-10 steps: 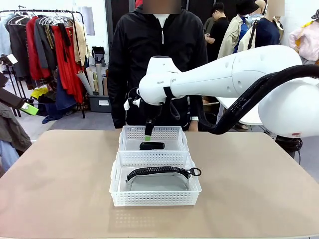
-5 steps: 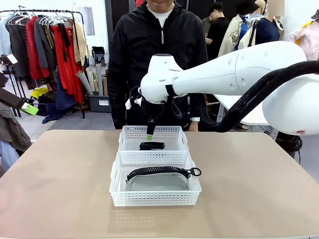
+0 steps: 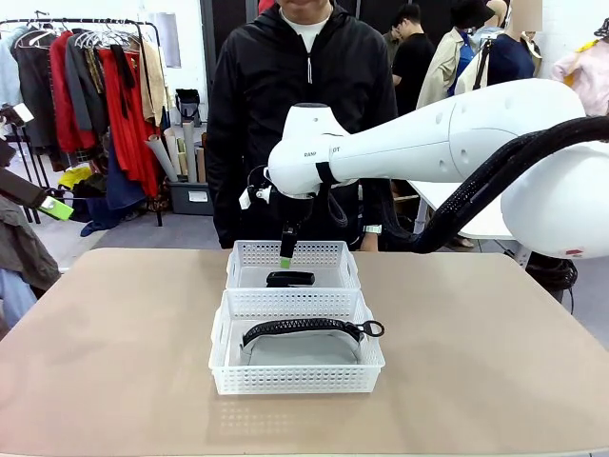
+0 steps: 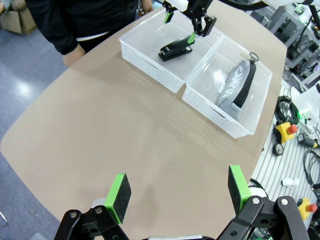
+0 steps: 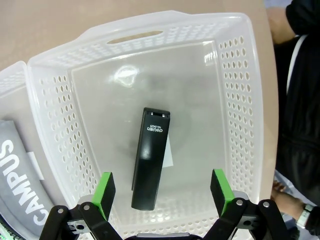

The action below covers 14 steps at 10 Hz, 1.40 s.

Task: Distribute items into two baskets.
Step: Place the picked Stapler into the Organizing basket as instructed by the person.

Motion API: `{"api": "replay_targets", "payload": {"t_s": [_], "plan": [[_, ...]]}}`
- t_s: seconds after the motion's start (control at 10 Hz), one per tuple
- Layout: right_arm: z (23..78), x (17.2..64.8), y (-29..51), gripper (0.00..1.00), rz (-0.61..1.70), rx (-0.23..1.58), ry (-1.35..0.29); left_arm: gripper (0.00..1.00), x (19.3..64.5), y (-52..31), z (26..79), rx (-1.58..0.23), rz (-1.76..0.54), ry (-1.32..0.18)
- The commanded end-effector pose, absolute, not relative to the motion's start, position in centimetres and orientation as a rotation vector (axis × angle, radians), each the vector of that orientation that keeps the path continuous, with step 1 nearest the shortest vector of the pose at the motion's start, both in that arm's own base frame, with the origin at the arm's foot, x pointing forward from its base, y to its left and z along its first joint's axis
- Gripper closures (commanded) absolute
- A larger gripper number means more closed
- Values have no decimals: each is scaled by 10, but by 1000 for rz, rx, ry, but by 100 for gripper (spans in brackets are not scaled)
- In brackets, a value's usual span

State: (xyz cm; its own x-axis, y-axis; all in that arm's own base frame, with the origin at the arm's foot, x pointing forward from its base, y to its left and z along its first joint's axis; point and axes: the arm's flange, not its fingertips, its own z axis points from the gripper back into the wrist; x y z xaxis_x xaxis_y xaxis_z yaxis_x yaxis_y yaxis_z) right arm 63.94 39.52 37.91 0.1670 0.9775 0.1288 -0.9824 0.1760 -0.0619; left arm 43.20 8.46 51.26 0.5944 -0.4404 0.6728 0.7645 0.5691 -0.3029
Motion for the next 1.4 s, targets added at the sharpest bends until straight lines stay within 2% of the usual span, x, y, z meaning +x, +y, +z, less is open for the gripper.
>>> {"api": "replay_targets", "payload": {"t_s": [0.0, 0.4, 1.0, 1.3], "plan": [[382, 641, 396, 0, 1393, 39, -162, 0, 431, 84, 513, -625, -757, -580], [379, 639, 395, 0, 1395, 39, -151, 0, 431, 84, 513, -625, -757, -580], [445, 573, 282, 0, 1271, 74, -313, 0, 431, 84, 513, -625, -757, -580], [471, 563, 217, 0, 1233, 107, -283, 0, 431, 84, 513, -625, -757, -580]]}}
